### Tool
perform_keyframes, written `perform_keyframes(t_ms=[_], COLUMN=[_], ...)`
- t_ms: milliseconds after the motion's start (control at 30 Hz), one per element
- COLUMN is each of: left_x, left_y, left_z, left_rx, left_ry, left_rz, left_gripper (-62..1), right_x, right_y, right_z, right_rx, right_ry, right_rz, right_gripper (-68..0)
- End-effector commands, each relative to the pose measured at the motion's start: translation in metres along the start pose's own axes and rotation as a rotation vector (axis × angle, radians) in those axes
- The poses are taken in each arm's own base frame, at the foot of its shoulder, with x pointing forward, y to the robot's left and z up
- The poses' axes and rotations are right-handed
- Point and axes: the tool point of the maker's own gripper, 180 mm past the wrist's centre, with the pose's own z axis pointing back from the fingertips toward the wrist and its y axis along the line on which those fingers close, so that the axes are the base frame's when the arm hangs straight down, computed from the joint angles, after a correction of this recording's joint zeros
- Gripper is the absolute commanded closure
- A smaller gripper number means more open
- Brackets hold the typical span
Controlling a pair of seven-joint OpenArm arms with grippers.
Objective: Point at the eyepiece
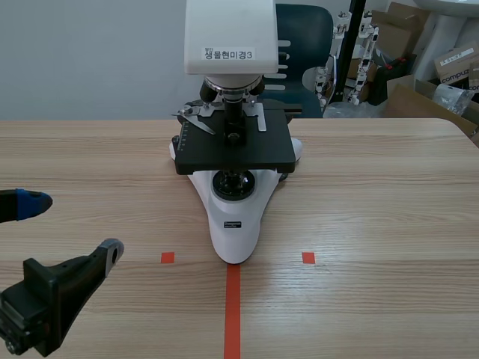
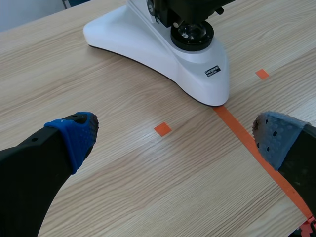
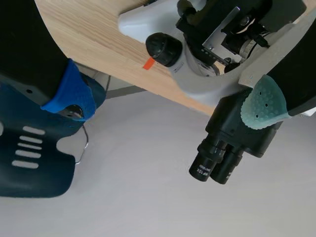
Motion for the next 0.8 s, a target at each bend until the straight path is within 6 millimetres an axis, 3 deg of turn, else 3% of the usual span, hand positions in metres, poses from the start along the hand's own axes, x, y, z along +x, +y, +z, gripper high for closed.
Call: perform_keyframes(t_ms=[0, 200, 267, 433, 567, 767], left_x=[0.008, 0.008, 0.008, 0.008, 0.008, 0.008], left_y=[0.0, 0.0, 0.0, 0.0, 0.0, 0.0], left_z=[0.0, 0.0, 0.0, 0.0, 0.0, 0.0], left_rx=[0.0, 0.001, 0.0, 0.0, 0.0, 0.0], left_ry=[-0.029, -0.029, -0.029, -0.029, -0.029, -0.029], left_rz=[-0.002, -0.002, -0.002, -0.002, -0.002, -0.002], left_gripper=[-62.3, -62.3, -62.3, -62.3, -62.3, -62.3], right_x=[0.02, 0.035, 0.038, 0.035, 0.031, 0.022], right_y=[0.001, 0.003, 0.001, 0.003, 0.001, 0.005], right_z=[-0.002, -0.013, -0.016, -0.027, -0.034, -0.042], right_rx=[0.016, 0.057, 0.057, 0.068, 0.067, 0.078], right_ry=[-0.041, -0.03, -0.016, 0.043, 0.08, 0.13], right_rz=[-0.007, -0.071, -0.064, -0.048, -0.042, -0.028], right_gripper=[-64.7, -41.6, -37.6, -25.8, -10.4, -1.7])
